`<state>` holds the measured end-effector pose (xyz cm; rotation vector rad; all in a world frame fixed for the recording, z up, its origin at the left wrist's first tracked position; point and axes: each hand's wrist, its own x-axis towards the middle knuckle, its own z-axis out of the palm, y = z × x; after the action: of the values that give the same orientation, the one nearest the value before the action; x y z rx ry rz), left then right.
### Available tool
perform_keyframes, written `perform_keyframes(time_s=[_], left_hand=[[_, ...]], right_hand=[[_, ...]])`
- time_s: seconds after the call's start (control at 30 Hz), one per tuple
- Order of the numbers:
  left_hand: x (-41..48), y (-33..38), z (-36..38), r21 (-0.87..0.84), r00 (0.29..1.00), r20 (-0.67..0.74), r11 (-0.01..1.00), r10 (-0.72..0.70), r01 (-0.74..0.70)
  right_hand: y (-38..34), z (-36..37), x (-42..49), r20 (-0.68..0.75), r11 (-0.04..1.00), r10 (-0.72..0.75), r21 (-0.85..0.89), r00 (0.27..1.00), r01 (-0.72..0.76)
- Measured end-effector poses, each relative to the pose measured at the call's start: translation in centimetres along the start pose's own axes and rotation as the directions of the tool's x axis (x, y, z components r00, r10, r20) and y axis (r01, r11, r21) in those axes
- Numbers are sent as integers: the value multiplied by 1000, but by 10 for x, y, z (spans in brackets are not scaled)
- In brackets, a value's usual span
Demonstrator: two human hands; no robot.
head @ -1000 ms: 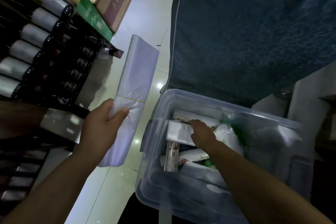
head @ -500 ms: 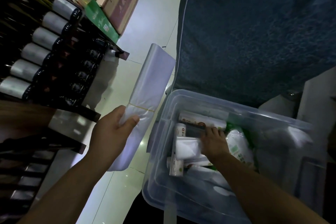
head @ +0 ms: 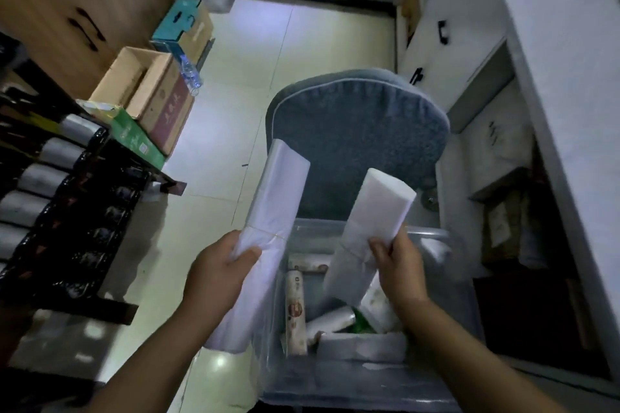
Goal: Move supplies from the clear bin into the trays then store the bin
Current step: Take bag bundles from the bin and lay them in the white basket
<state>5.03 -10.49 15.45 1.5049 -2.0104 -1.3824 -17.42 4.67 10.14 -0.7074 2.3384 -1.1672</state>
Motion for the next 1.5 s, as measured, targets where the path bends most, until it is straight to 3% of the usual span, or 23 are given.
perform_keyframes(time_s=[0.2, 0.37, 0.47, 0.63, 0.87, 1.0, 1.2, 1.4, 1.43, 1.5], left_hand=[[-16, 55, -4, -63, 975, 135, 984, 175, -168], [-43, 108, 23, -101, 878, 288, 924, 381, -368], [-70, 139, 55, -139, 790, 397, 882, 467, -451], [-131, 181, 116, -201, 588, 604, 817, 538, -541], [-233, 228, 196, -361, 244, 740, 677, 626, -641], [-287, 262, 253, -309, 157, 764, 568, 626, -763], [-342, 304, 350, -209, 104, 761, 394, 641, -895], [-360, 299, 413, 8, 211, 813, 352, 542, -936], [-359, 293, 418, 41, 215, 794, 304, 568, -952], [-359, 283, 426, 81, 140, 770, 122, 623, -989]], right_hand=[[-79, -69, -42, -273, 989, -20, 134, 962, 59], [-91, -139, -101, -509, 984, 11, 157, 861, 80], [-85, -187, -150, -728, 997, 33, 67, 685, 24], [-58, -261, -249, -898, 979, 199, 197, 392, -47], [-12, -324, -378, -923, 921, 386, 385, -3, 64], [18, -357, -427, -916, 926, 377, 374, -136, 47], [71, -417, -456, -905, 909, 416, 414, -85, 49], [110, -463, -455, -921, 922, 388, 388, 23, -11], [116, -468, -454, -918, 919, 393, 394, 48, -3], [125, -476, -452, -903, 907, 417, 421, 99, 22]])
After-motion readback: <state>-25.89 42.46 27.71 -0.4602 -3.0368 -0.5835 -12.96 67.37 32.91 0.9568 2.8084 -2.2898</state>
